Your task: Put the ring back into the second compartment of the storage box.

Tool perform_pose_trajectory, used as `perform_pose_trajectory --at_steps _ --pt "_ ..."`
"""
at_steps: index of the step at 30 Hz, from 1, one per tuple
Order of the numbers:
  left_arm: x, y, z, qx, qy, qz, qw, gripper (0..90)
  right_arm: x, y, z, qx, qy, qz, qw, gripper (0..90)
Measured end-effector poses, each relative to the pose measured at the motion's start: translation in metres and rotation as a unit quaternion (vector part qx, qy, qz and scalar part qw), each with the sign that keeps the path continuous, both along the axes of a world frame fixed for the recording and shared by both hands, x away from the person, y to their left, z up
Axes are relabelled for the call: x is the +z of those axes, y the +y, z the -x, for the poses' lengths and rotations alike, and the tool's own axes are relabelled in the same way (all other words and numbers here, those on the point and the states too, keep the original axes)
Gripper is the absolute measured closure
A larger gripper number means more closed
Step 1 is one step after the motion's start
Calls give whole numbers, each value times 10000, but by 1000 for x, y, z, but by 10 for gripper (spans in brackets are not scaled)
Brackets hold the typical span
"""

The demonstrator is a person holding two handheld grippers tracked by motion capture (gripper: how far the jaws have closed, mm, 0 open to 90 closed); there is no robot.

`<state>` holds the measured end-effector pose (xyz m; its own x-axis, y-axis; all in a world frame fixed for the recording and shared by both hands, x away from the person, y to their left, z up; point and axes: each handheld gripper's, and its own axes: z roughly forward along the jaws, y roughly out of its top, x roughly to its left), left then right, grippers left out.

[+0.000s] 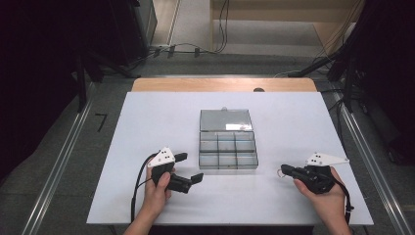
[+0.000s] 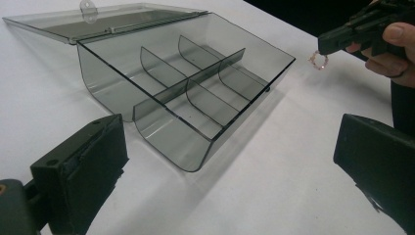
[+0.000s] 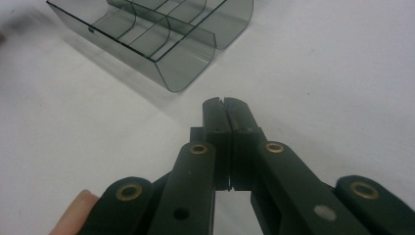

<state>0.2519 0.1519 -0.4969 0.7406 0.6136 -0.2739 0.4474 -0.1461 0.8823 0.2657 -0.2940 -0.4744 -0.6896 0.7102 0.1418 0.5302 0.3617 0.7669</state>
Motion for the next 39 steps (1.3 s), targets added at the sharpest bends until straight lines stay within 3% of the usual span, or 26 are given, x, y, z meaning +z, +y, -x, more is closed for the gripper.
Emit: perform_pose_trajectory --at_steps 39 --pt "5 0 -2 -5 -102 35 9999 0 36 23 -19 164 -263 -90 9995 872"
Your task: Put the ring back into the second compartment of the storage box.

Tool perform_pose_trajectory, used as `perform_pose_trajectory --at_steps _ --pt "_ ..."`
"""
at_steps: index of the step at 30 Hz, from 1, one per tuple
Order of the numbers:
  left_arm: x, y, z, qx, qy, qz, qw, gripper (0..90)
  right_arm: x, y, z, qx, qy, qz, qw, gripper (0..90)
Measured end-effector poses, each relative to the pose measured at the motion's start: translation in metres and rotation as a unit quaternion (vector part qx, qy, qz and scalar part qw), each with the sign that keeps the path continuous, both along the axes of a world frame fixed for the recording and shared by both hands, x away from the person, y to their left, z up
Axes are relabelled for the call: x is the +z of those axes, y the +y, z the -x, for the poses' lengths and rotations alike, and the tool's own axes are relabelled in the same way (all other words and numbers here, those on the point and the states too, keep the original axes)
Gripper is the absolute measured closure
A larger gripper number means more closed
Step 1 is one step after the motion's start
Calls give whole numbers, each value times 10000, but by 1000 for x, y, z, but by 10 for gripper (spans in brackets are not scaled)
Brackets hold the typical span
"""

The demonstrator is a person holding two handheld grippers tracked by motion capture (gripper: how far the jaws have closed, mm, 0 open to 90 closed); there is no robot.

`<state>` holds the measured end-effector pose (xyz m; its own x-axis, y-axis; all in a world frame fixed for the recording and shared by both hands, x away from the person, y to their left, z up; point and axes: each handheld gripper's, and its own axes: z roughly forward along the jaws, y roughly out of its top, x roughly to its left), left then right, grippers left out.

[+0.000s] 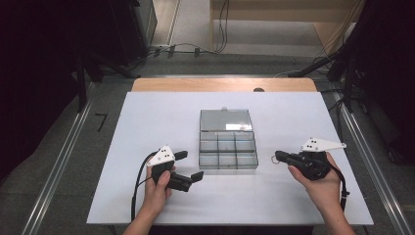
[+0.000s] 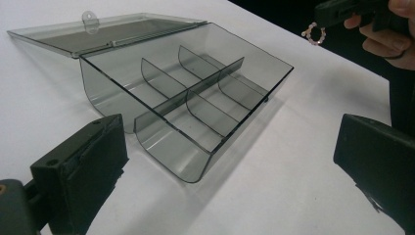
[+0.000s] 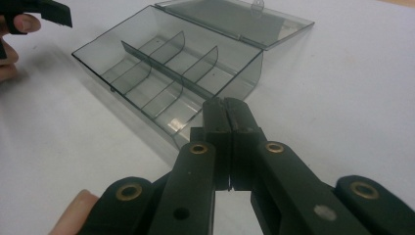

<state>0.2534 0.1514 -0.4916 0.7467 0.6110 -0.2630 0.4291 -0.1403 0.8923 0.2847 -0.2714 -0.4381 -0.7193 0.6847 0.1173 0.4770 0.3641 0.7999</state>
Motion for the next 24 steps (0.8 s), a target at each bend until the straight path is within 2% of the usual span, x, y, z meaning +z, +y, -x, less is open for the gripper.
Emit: perform_pose_trajectory --at_steps 24 --pt "3 1 0 12 -38 34 10000 0 17 28 -20 193 -88 -29 9998 871"
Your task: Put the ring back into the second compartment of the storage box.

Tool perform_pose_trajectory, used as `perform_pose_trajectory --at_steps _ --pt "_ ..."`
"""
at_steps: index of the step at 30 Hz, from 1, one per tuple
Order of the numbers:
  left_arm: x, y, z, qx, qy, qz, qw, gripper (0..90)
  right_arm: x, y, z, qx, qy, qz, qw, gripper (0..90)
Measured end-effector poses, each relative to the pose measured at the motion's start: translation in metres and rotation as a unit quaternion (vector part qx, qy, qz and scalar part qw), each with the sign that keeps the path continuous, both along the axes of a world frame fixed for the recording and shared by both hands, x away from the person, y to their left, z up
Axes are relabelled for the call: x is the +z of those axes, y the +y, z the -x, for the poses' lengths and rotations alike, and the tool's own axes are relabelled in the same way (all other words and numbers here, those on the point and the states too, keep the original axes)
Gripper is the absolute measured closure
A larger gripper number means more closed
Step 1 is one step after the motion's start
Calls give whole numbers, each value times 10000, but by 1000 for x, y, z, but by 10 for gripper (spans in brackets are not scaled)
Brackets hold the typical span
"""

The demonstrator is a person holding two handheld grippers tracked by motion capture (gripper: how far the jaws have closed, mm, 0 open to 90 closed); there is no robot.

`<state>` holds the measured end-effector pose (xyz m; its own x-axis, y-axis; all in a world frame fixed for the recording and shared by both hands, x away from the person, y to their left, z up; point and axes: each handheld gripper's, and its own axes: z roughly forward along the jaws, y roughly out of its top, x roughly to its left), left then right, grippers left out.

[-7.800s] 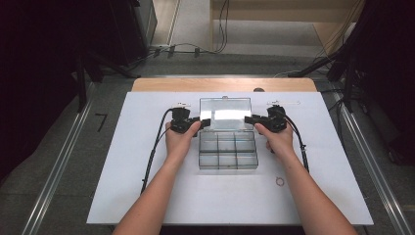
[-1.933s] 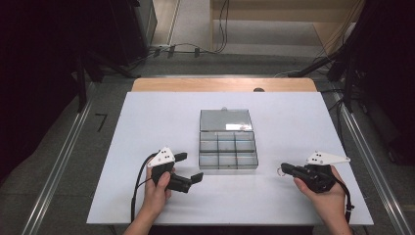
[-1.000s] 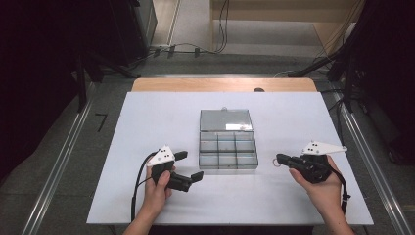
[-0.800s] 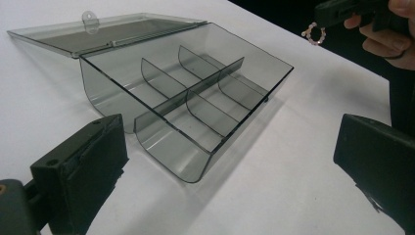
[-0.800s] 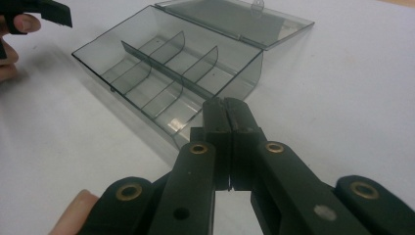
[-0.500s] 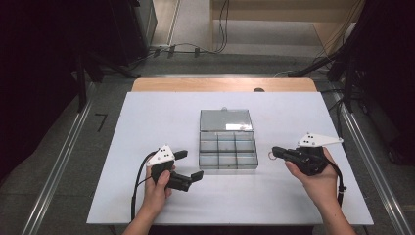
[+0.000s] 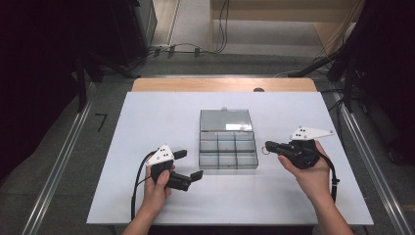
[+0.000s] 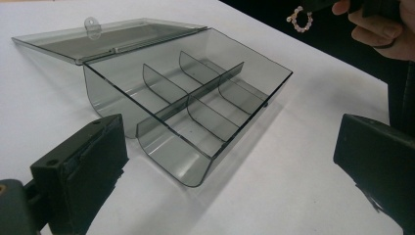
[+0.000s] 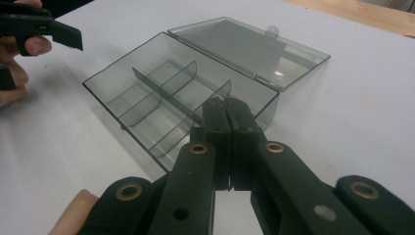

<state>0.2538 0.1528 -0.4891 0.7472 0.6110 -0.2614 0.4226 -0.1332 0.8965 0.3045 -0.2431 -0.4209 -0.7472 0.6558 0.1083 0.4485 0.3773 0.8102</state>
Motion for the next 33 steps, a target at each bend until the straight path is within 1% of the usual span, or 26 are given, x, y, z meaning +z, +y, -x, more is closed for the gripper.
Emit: perform_pose_trajectory --at_steps 6,15,19,33 --pt "1 1 0 -11 -6 -13 10000 0 3 7 -4 47 -18 -5 10000 871" --pt "2 2 0 6 -30 34 10000 0 6 18 -11 111 -22 18 9999 872" --pt "3 2 0 18 -26 31 10000 0 6 24 -14 164 -22 56 9998 872" --pt "3 2 0 21 -52 22 10000 0 0 43 -27 247 49 13 9997 871"
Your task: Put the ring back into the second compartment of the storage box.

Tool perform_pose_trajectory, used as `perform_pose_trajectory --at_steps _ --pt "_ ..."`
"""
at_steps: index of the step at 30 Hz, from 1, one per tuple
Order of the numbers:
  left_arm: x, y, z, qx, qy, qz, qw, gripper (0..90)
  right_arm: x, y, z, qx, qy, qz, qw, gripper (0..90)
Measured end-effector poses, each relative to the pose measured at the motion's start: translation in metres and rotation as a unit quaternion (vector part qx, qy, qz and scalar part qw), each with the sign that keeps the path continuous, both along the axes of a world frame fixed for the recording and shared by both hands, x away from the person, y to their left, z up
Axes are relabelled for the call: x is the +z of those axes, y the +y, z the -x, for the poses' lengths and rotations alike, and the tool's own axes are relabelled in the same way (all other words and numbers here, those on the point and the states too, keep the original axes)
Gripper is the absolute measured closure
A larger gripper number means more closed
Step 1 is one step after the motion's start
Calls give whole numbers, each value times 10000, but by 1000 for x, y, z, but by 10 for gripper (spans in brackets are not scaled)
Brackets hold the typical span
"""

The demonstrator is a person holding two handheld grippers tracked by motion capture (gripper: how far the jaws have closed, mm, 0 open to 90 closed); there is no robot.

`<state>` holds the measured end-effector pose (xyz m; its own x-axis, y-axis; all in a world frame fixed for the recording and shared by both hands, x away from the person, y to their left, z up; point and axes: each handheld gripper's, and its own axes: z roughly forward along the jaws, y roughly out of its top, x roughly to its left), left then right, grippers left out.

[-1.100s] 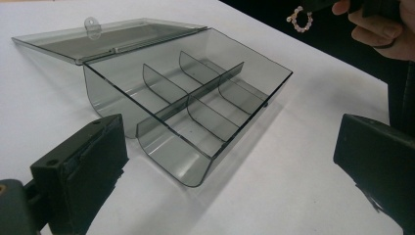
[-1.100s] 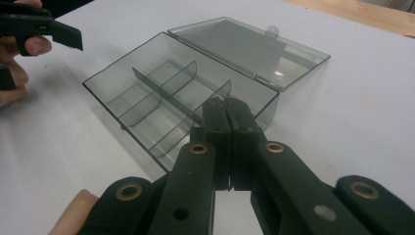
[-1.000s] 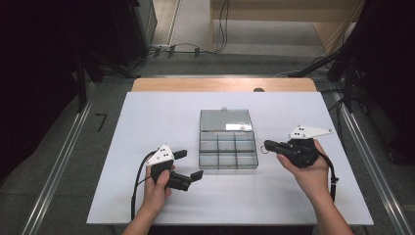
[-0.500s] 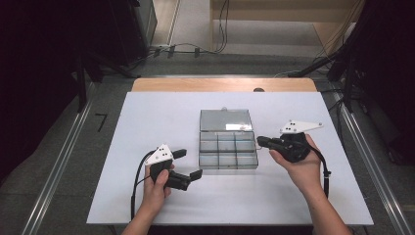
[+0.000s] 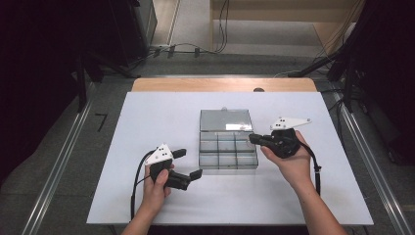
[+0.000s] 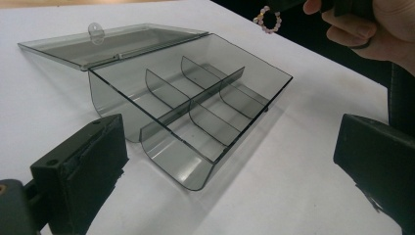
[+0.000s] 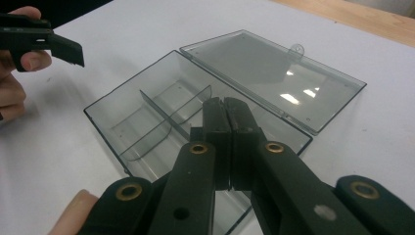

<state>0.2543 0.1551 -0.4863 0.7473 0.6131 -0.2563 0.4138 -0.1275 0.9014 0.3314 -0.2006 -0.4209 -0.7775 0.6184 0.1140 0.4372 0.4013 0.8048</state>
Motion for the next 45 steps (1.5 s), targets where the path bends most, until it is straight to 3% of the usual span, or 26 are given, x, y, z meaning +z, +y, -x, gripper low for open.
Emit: perform_pose_trajectory --at_steps 28,45 --pt "1 2 0 0 -125 -40 9999 0 -13 50 -24 227 116 -45 9997 871" --pt "1 3 -1 22 -122 -48 9999 0 -33 63 -39 207 347 86 9991 871"
